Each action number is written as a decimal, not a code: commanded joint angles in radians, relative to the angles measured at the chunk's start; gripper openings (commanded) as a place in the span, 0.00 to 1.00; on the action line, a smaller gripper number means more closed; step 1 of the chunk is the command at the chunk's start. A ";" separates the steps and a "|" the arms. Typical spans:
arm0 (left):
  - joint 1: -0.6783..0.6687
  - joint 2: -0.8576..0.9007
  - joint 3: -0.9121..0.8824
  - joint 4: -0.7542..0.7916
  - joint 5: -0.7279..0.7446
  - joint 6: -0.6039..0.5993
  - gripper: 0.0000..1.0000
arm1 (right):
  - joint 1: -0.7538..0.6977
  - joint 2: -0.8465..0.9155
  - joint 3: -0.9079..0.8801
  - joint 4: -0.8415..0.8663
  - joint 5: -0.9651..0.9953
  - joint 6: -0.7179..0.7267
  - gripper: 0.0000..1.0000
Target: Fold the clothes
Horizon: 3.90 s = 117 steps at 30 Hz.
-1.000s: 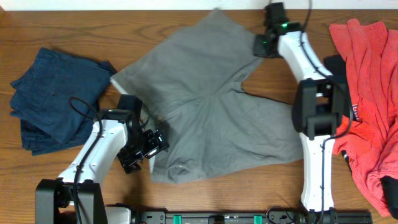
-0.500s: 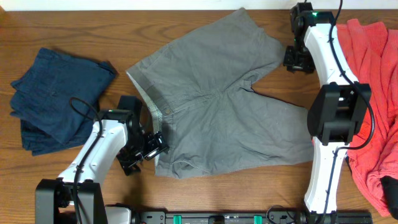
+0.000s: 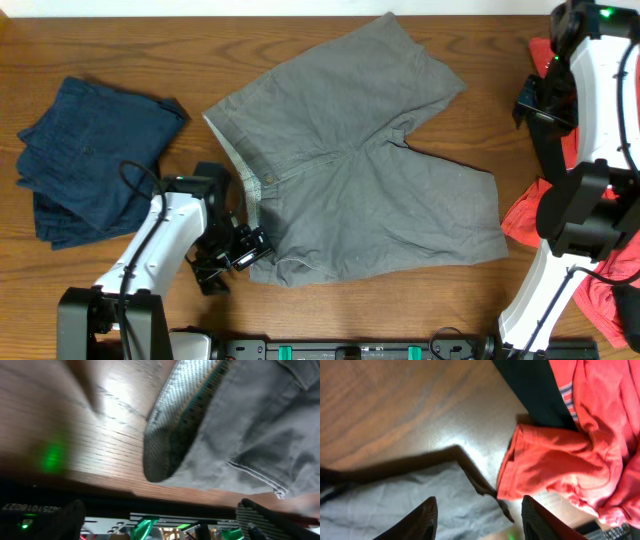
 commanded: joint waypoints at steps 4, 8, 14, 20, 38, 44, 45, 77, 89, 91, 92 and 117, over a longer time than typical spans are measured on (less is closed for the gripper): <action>-0.121 -0.077 -0.071 0.114 0.032 -0.128 0.93 | 0.021 -0.074 -0.062 0.000 -0.110 -0.065 0.52; -0.183 -0.125 -0.103 0.164 -0.011 -0.228 0.93 | 0.015 -0.160 -0.165 0.042 -0.153 -0.068 0.52; -0.222 -0.211 -0.145 0.206 -0.040 -0.311 0.93 | 0.004 -0.357 -0.464 0.171 -0.203 -0.045 0.52; -0.262 -0.269 -0.238 0.312 -0.055 -0.460 0.93 | 0.050 -0.600 -0.803 0.285 -0.157 0.130 0.52; -0.290 -0.276 -0.303 0.531 -0.178 -0.608 0.15 | 0.101 -1.060 -1.553 0.595 -0.250 0.524 0.48; -0.290 -0.297 -0.303 0.513 -0.079 -0.579 0.06 | 0.101 -1.057 -1.711 0.838 -0.158 0.547 0.51; -0.290 -0.306 -0.303 0.493 -0.073 -0.576 0.06 | 0.101 -1.057 -1.720 0.874 -0.121 0.546 0.51; -0.288 -0.494 -0.303 0.289 -0.114 -0.489 0.06 | 0.101 -1.055 -1.801 1.036 0.068 0.539 0.01; -0.289 -0.497 -0.175 0.182 -0.072 -0.238 0.06 | 0.100 -1.064 -1.403 0.601 0.088 0.435 0.01; -0.289 -0.502 -0.131 0.151 -0.072 -0.198 0.06 | 0.100 -1.064 -1.310 0.515 0.112 0.431 0.01; -0.289 -0.505 -0.113 0.135 -0.072 -0.188 0.06 | 0.100 -1.065 -1.270 0.479 0.123 0.429 0.01; -0.288 -0.855 0.002 0.186 -0.280 -0.459 0.06 | 0.152 -0.859 -0.636 0.719 -0.026 -0.043 0.01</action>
